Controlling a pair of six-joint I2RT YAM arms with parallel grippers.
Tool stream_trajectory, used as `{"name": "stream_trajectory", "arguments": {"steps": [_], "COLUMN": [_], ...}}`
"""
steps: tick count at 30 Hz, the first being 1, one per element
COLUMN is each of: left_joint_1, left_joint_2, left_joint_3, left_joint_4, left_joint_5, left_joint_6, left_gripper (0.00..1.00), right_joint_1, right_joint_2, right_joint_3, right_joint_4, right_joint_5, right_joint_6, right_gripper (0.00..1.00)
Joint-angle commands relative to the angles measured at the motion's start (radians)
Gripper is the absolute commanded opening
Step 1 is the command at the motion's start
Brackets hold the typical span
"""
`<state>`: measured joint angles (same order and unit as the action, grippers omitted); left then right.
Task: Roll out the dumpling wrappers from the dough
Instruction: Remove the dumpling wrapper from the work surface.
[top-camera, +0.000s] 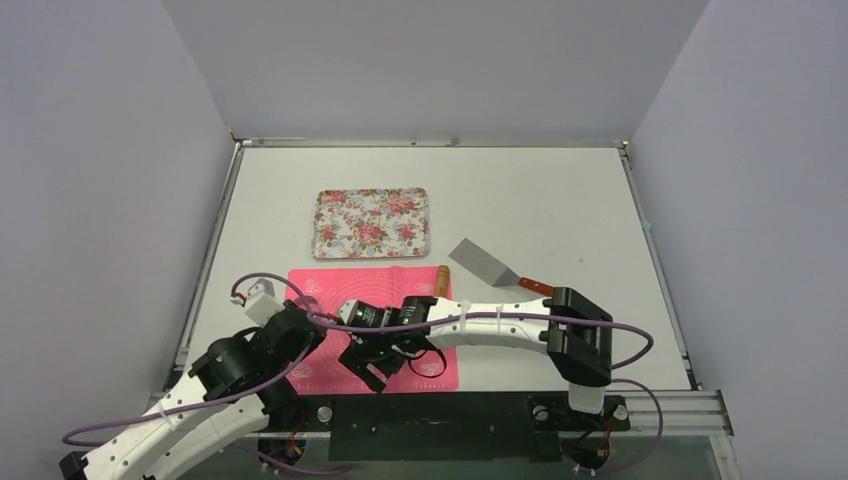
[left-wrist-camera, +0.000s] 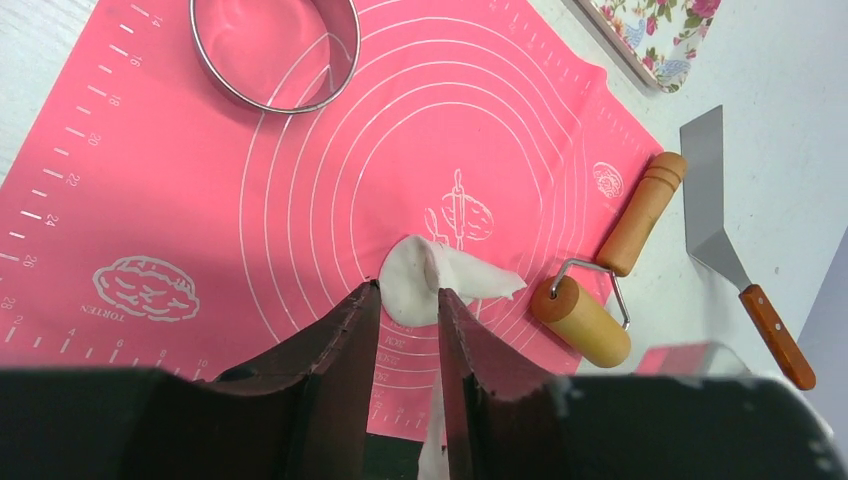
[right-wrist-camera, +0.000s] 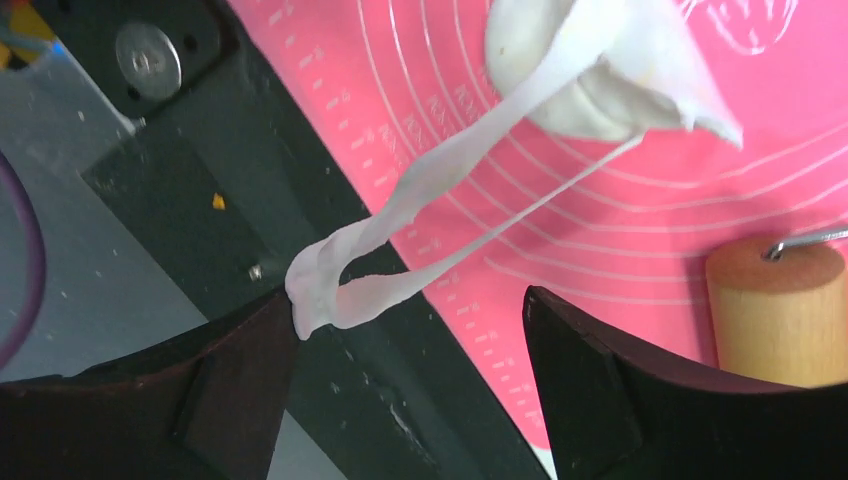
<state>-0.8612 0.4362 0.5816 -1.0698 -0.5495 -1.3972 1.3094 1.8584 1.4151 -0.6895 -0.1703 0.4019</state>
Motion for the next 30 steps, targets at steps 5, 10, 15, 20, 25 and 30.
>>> {"name": "stream_trajectory", "arguments": {"steps": [5,10,15,20,25,30], "left_joint_1": [0.001,0.001,0.002,0.001,0.001,0.000], "left_joint_2": [0.036,0.112,0.167,0.203,0.228,0.250], "left_joint_3": [-0.062,-0.141,-0.176,-0.177,-0.193,-0.190], "left_joint_4": [0.224,0.484,0.630,0.642,0.582,0.480], "left_joint_5": [0.118,0.293,0.380,0.448,0.502,0.517], "left_joint_6": [0.040,0.083,0.107,0.149,0.188,0.232], "left_gripper": [0.33,0.38,0.44,0.45,0.35,0.25], "right_joint_1": [0.027,0.018,-0.006,-0.058,-0.087,-0.108], "right_joint_2": [-0.195,-0.212,-0.205,-0.201,-0.228,-0.271], "right_joint_3": [-0.105,-0.128,-0.138,-0.145,-0.145,-0.147], "right_joint_4": [0.096,0.127,0.149,0.183,0.200,0.203], "right_joint_5": [0.077,0.147,0.147,0.140,0.155,0.192], "right_joint_6": [-0.023,0.015,0.009,0.035,0.060,0.084], "right_gripper": [0.79,0.79,0.79,0.78,0.78,0.78]}}
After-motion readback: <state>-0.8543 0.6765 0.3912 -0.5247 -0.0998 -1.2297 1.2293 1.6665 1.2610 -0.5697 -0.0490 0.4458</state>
